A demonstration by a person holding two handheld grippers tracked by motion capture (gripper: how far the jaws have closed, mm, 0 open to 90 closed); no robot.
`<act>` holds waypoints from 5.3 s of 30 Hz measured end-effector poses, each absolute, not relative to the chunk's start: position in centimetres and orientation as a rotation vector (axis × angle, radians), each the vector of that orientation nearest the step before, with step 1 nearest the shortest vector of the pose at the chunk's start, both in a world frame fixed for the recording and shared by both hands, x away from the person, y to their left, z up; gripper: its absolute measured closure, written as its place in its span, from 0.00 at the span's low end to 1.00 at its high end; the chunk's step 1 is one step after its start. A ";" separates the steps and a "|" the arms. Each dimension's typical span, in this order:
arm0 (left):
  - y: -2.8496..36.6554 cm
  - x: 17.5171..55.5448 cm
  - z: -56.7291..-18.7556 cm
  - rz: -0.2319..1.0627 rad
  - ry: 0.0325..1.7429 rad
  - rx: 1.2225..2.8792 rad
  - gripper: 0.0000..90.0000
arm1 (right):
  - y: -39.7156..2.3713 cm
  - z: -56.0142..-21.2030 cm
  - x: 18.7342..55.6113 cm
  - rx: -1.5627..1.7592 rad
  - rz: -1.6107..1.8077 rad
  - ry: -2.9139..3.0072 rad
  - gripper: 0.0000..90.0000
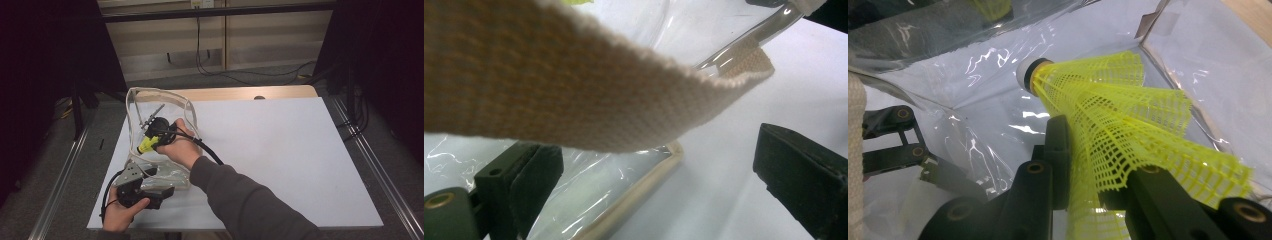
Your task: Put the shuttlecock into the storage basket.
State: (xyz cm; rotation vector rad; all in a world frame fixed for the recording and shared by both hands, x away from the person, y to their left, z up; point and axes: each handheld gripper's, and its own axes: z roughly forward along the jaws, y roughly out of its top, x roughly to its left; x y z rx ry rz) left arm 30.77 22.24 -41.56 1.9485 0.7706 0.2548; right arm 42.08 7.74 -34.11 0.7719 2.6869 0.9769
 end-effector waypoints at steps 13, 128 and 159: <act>22.2 30.8 -41.6 0.253 0.773 1.950 0.06 | 8.3 -35.0 41.9 0.751 0.913 2.762 0.75; 22.1 30.8 -41.6 0.258 0.779 1.956 0.06 | 3.5 -32.2 40.6 0.873 1.026 2.740 0.46; 22.1 30.7 -41.6 0.259 0.779 1.961 0.06 | -0.3 -29.9 39.3 0.829 1.148 2.752 0.33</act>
